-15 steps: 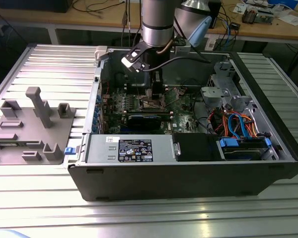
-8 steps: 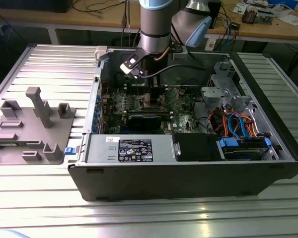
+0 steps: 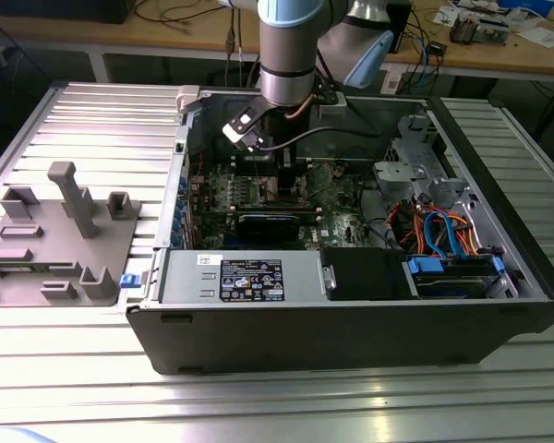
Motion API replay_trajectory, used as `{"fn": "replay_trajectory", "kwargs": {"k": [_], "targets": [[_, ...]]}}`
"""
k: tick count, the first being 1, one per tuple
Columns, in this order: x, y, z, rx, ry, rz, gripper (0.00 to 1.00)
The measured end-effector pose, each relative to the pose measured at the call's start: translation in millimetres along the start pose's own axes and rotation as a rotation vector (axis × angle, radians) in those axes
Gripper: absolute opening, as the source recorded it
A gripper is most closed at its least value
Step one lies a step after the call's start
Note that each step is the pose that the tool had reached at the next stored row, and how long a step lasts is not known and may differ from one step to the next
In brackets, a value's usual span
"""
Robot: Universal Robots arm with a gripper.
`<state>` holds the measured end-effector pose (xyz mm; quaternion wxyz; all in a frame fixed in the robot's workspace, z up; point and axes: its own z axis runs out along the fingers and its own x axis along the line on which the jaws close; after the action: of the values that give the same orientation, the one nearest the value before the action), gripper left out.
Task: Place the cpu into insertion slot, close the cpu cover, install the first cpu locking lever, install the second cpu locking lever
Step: 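Place the cpu into insertion slot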
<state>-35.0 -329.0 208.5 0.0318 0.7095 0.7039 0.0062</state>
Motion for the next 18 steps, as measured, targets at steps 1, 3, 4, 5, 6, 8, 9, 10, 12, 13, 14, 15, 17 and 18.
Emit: {"fn": "replay_trajectory", "kwargs": {"k": [1,3,4,5,6,8,9,10,12,13,14,15,17,18], "targets": [[0.0,-0.1,0.8,0.0000,0.0000,0.000,0.54],[0.2,-0.8,3.6,0.0000,0.0001,0.000,0.54],[0.1,-1.1,4.3,0.0001,-0.0001,0.000,0.54],[0.1,-1.1,4.8,0.0000,0.0000,-0.001,0.54],[0.2,-1.2,5.2,0.0000,0.0000,-0.002,0.54],[0.2,-1.2,5.4,0.0000,0.0000,-0.004,0.54],[0.2,-1.2,5.5,-0.0003,0.0005,-0.008,0.54],[0.3,-1.2,5.6,-0.0006,0.0008,-0.014,0.54],[0.3,-1.3,6.5,-0.0009,-0.0001,-0.022,0.54],[0.3,-1.4,8.2,-0.0008,-0.0003,-0.022,0.54],[0.3,-1.4,9.1,-0.0007,-0.0005,-0.021,0.54],[0.3,-1.5,9.7,-0.0005,-0.0008,-0.020,0.54],[0.3,-1.5,10.0,-0.0003,-0.0010,-0.016,0.54],[0.4,-1.5,10.0,-0.0004,-0.0009,-0.016,0.54]]}}
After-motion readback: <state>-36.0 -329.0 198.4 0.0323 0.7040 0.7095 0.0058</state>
